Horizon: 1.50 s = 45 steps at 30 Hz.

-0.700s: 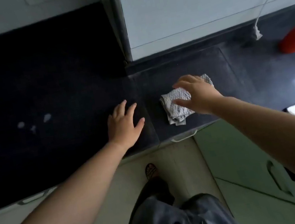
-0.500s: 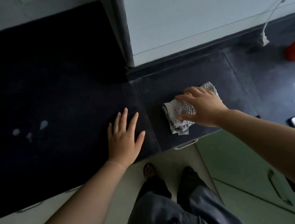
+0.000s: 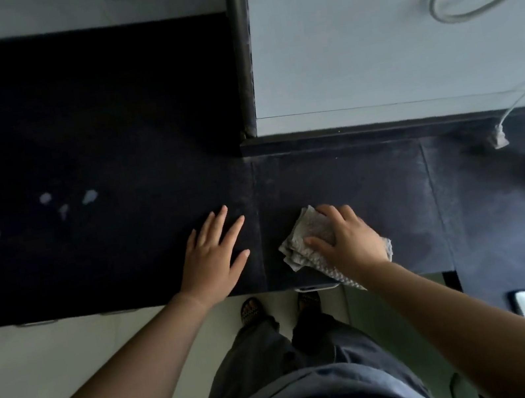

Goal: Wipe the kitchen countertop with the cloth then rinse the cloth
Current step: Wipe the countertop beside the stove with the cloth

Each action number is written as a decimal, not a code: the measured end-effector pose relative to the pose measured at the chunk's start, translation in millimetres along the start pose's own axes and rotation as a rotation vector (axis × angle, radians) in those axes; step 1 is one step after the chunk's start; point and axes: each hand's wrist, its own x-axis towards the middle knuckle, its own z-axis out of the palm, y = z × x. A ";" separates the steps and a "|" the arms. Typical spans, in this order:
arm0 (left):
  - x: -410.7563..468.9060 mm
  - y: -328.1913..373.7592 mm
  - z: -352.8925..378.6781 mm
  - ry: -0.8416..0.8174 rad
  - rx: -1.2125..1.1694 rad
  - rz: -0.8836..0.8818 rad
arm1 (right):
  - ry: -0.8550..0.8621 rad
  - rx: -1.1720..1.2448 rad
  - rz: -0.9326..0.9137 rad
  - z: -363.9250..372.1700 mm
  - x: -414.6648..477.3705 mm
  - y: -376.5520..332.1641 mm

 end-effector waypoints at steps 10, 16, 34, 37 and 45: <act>-1.9 10.6 1.9 0.015 0.002 -0.096 | 0.078 0.230 -0.110 -26.1 45.8 -9.3; -10.8 12.0 9.8 0.118 0.063 -0.202 | 0.032 -0.226 -0.304 -5.3 54.1 -9.7; -36.6 -71.2 -32.6 0.191 -0.058 -0.176 | 0.043 0.104 -0.350 31.5 51.9 -125.7; -47.7 -127.5 -46.3 0.208 -0.022 -0.130 | 0.109 0.144 -0.323 57.9 59.7 -184.2; -74.1 -260.6 -60.0 0.031 0.062 0.162 | 0.226 -0.152 -0.134 120.9 64.3 -281.6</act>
